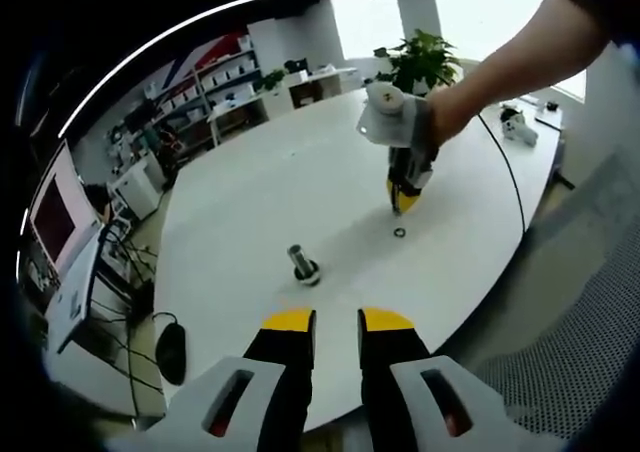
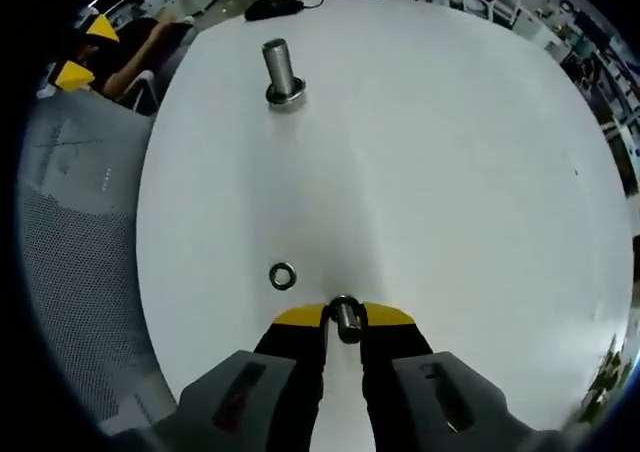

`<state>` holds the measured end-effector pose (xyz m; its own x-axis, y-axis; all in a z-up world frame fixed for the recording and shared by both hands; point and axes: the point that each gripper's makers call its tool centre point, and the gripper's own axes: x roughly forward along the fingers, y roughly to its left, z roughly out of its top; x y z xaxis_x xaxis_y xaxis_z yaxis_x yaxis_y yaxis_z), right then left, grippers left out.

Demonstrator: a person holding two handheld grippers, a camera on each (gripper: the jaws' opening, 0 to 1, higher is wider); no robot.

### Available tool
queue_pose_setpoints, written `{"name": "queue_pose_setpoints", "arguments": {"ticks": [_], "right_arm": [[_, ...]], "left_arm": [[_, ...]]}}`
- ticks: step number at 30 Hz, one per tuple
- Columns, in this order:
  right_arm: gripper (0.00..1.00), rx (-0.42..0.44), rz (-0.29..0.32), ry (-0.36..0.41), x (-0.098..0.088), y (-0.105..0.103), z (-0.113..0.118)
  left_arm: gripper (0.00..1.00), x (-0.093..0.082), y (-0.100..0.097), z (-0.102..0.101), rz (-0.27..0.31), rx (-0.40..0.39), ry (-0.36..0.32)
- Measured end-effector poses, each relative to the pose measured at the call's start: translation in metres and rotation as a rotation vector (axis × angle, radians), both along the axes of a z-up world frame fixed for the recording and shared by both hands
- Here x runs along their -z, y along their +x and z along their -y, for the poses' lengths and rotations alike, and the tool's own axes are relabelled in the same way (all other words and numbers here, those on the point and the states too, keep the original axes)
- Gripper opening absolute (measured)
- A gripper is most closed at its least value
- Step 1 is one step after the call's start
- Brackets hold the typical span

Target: Place the washer onto the threaded stud by aligning its center hole with the stud, sliding it down to the base, and recovering from edge contact or off-axis alignment until the washer reaches the visible bottom stop.

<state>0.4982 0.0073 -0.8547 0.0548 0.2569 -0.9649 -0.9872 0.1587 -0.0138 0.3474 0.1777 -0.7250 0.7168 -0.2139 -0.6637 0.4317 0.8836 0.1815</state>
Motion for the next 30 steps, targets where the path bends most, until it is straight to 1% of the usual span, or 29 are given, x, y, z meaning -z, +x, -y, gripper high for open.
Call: {"name": "queue_pose_setpoints", "arguments": {"ticks": [2,5,8,11,14,17,20,21,23,24,25,26,28,30], "right_arm": [[0.14,-0.010,0.006,-0.005,0.000,0.000,0.000],[0.14,-0.006,0.001,-0.004,0.000,0.000,0.000],[0.16,0.008,-0.002,0.017,-0.005,-0.003,-0.001],[0.17,0.019,0.005,0.029,-0.007,-0.004,0.004],[0.18,0.059,0.002,0.051,-0.010,-0.005,0.008],[0.19,0.074,0.009,0.055,-0.010,-0.007,0.016],[0.20,0.132,-0.008,0.073,-0.009,-0.012,0.024],[0.20,0.172,-0.024,0.096,-0.008,-0.015,0.025],[0.20,0.222,-0.049,0.111,-0.007,-0.020,0.027],[0.20,0.231,-0.064,0.120,-0.006,-0.025,0.027],[0.20,0.226,-0.082,0.115,-0.004,-0.031,0.028],[0.20,0.208,-0.083,0.095,-0.002,-0.037,0.028],[0.20,0.153,-0.061,0.088,-0.002,-0.041,0.024],[0.20,0.143,-0.068,0.091,0.000,-0.047,0.018]], "left_arm": [[0.14,0.002,-0.001,0.001,-0.007,0.005,0.004],[0.14,0.000,-0.001,0.002,-0.001,0.012,0.010],[0.15,0.000,0.000,0.001,0.001,0.008,0.002],[0.15,0.000,-0.001,0.003,0.000,0.012,0.001],[0.15,0.000,-0.001,0.004,0.001,0.016,-0.001],[0.15,-0.001,0.000,0.003,0.006,0.013,-0.007],[0.15,-0.001,-0.001,0.003,0.006,0.015,-0.003],[0.15,-0.002,-0.001,0.003,0.009,0.014,-0.004],[0.15,-0.003,0.000,0.003,0.012,0.014,-0.007],[0.15,-0.003,0.000,0.003,0.014,0.014,-0.008],[0.15,-0.003,0.000,0.003,0.015,0.013,-0.008],[0.15,-0.003,0.000,0.003,0.015,0.011,-0.009],[0.15,-0.004,0.000,0.003,0.016,0.011,-0.010],[0.15,-0.003,0.000,0.004,0.016,0.014,-0.007]]}}
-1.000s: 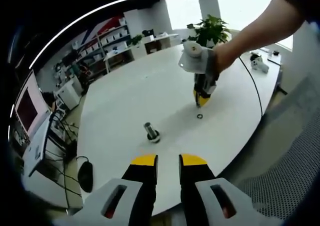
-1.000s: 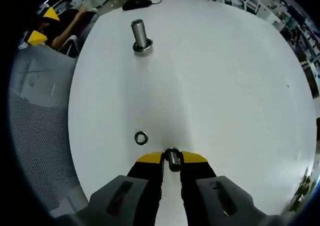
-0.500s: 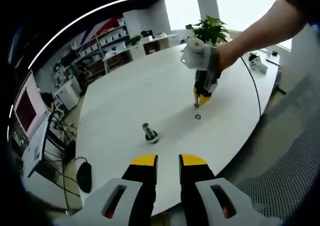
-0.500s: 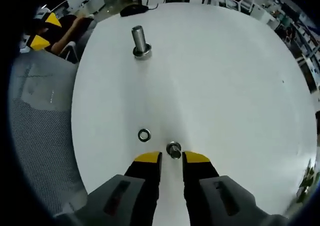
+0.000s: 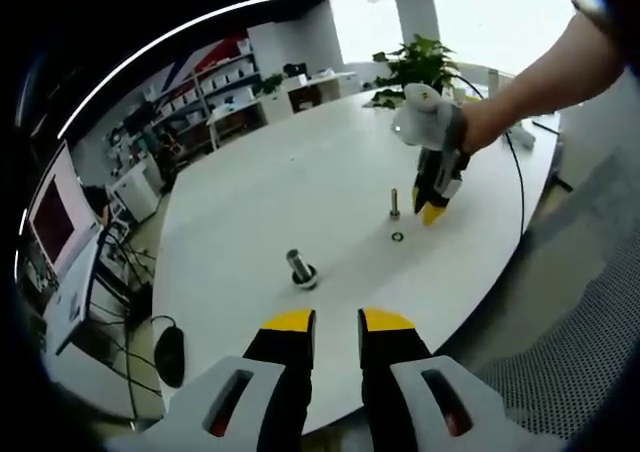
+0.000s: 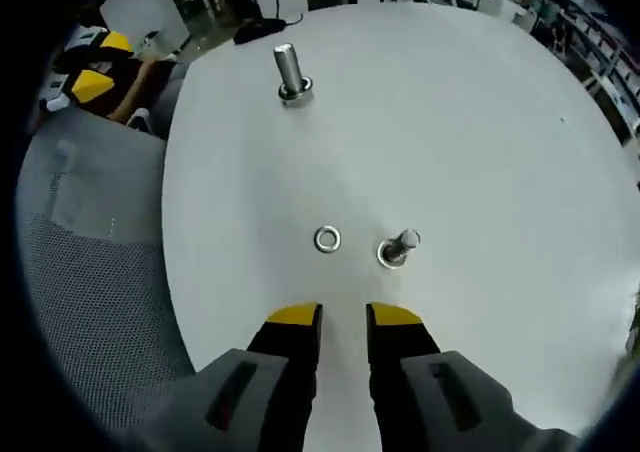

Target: Place the washer onto the threaded stud by aligning its center hole with the stud, sliding it down to the base, and recovering from edge contact or off-axis alignment until the washer reaches the visible bottom stop.

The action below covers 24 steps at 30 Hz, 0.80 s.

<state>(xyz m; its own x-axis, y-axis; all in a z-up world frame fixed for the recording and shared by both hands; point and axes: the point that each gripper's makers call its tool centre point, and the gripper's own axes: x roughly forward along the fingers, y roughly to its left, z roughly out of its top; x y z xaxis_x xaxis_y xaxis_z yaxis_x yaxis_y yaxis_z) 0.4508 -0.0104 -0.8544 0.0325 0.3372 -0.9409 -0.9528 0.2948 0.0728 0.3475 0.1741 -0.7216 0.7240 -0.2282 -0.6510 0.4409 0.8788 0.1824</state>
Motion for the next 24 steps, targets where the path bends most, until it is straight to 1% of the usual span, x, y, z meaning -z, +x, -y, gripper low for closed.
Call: {"name": "queue_pose_setpoints", "arguments": {"ticks": [2,5,8,9,13,16,19,22,24], "right_arm": [[0.20,-0.011,-0.007,0.008,0.004,-0.003,-0.008],[0.20,-0.050,-0.011,0.012,0.008,-0.008,-0.020],[0.21,-0.060,-0.012,0.006,0.011,-0.011,-0.025],[0.20,-0.067,0.006,0.010,0.009,-0.007,-0.027],[0.20,-0.055,0.009,0.009,0.009,-0.002,-0.032],[0.20,-0.088,0.029,-0.015,0.011,0.001,-0.034],[0.21,-0.112,0.032,-0.032,0.010,0.000,-0.036],[0.21,-0.114,0.017,-0.044,0.011,0.003,-0.038],[0.21,-0.126,0.025,-0.049,0.011,0.003,-0.040]], "left_arm": [[0.15,0.001,0.000,0.000,-0.003,-0.001,0.002],[0.15,0.000,0.000,-0.001,-0.003,-0.003,0.000],[0.15,0.001,0.000,0.000,-0.006,0.002,0.003],[0.15,0.001,-0.001,0.000,-0.006,0.004,0.004],[0.15,0.002,0.001,0.000,-0.006,0.004,0.004],[0.15,0.001,0.001,0.000,-0.003,0.002,0.000],[0.15,0.001,0.000,0.000,-0.004,0.004,0.001],[0.15,0.002,0.001,0.000,-0.005,0.006,-0.001],[0.15,0.001,0.000,0.001,-0.003,0.008,0.000]]}}
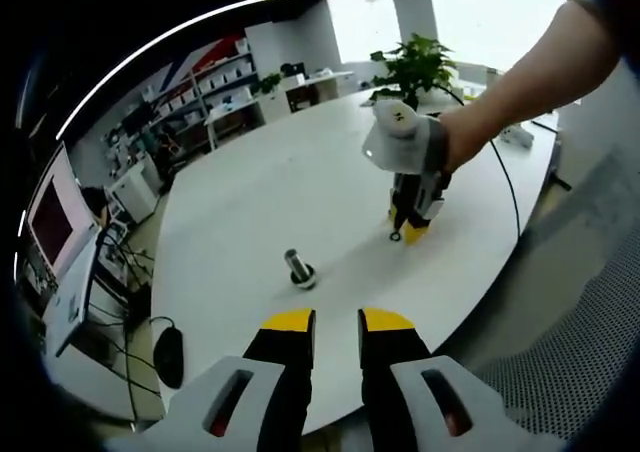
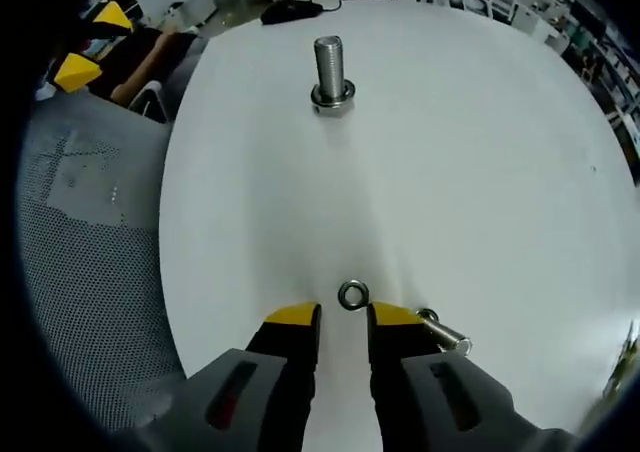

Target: Place the washer onto the threaded stud by aligning its center hole with the stud, sliding it down to the base, and recovering from edge contact or off-axis alignment until the washer reaches the visible bottom stop.

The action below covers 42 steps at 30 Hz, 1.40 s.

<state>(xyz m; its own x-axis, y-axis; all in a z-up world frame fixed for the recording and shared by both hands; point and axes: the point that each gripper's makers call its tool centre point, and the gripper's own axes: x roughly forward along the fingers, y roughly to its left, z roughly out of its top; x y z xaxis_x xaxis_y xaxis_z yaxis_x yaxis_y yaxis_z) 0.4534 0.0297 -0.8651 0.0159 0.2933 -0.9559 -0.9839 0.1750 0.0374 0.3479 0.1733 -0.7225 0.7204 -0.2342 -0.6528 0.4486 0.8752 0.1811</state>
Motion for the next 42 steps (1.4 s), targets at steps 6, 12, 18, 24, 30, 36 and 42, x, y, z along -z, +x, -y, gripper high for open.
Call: {"name": "queue_pose_setpoints", "arguments": {"ticks": [6,12,18,24,30,36,42], "right_arm": [[0.21,-0.081,0.037,-0.025,0.001,-0.001,-0.002],[0.20,-0.125,0.029,-0.032,0.001,0.000,-0.003],[0.20,-0.186,0.029,-0.091,0.002,0.000,-0.006],[0.15,-0.176,0.020,-0.090,0.002,0.004,-0.007],[0.14,-0.183,0.023,-0.124,0.002,0.002,-0.010],[0.14,-0.189,0.046,-0.190,0.002,0.000,-0.009],[0.14,-0.214,0.125,-0.233,0.004,-0.001,-0.009]], "left_arm": [[0.15,-0.001,0.000,-0.001,0.003,-0.004,-0.002],[0.15,-0.001,0.000,-0.001,0.005,-0.008,-0.001],[0.14,-0.001,0.000,-0.001,0.003,-0.005,0.002],[0.14,-0.001,-0.001,0.000,0.003,-0.002,0.005],[0.14,-0.001,0.000,-0.001,0.003,-0.007,0.001],[0.14,0.000,0.000,0.000,0.000,-0.004,0.000],[0.14,0.000,-0.001,0.001,-0.001,-0.001,0.000]]}}
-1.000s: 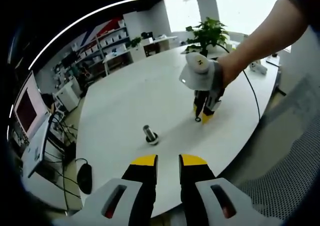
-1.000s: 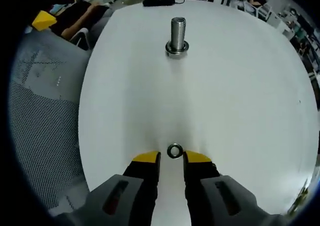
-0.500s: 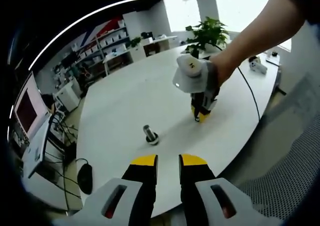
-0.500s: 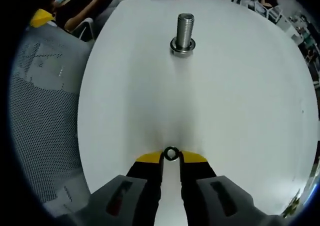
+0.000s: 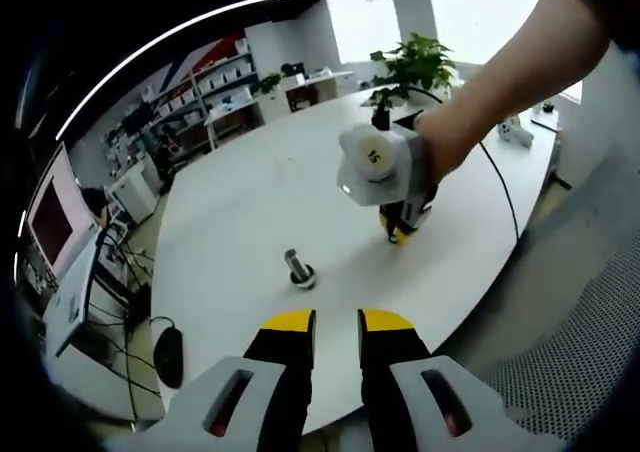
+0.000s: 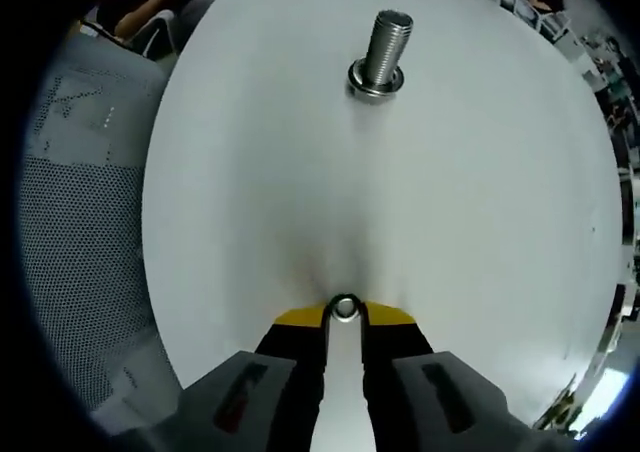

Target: Place the washer onto the threaded stud by aligning its center hole with the stud, sliding it down to the base, and recovering from edge contact or off-axis alignment until the washer reaches the visible bottom stop.

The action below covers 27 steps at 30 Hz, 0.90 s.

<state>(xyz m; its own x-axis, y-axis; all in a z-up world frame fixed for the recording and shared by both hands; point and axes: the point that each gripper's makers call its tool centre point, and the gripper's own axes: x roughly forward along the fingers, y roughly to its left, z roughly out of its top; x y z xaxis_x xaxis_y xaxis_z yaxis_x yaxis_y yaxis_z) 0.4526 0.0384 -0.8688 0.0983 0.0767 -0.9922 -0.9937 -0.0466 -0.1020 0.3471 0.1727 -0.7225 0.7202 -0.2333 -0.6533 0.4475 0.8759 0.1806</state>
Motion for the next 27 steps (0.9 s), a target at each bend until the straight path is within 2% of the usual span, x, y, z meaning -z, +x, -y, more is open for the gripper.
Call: {"name": "queue_pose_setpoints", "arguments": {"ticks": [4,6,8,12,16,18,22,24,27], "right_arm": [[0.14,-0.031,0.027,0.034,-0.002,0.000,0.002],[0.14,-0.005,0.021,0.082,-0.003,0.001,0.003],[0.14,0.033,-0.017,0.132,-0.003,-0.002,0.004],[0.14,0.073,-0.031,0.143,-0.002,-0.002,0.019],[0.14,0.135,-0.065,0.174,-0.006,-0.010,0.031],[0.14,0.201,-0.083,0.209,-0.009,-0.011,0.038],[0.14,0.328,-0.087,0.274,-0.019,0.000,0.052],[0.14,0.347,-0.089,0.287,-0.026,0.004,0.058],[0.14,0.379,-0.061,0.330,-0.042,0.015,0.060]], "left_arm": [[0.14,0.000,-0.001,0.000,-0.002,0.002,0.001],[0.14,0.000,0.000,0.001,0.001,0.003,-0.001],[0.14,0.000,-0.001,0.000,-0.001,0.003,0.000],[0.14,0.000,-0.001,0.001,-0.002,0.006,0.000],[0.14,0.000,0.000,0.001,0.001,0.008,-0.002],[0.14,-0.001,0.000,0.001,0.003,0.009,-0.002],[0.15,-0.002,0.001,0.001,0.008,0.010,-0.005],[0.15,-0.002,0.001,0.001,0.012,0.008,-0.008],[0.15,-0.002,0.001,0.002,0.009,0.011,-0.007]]}}
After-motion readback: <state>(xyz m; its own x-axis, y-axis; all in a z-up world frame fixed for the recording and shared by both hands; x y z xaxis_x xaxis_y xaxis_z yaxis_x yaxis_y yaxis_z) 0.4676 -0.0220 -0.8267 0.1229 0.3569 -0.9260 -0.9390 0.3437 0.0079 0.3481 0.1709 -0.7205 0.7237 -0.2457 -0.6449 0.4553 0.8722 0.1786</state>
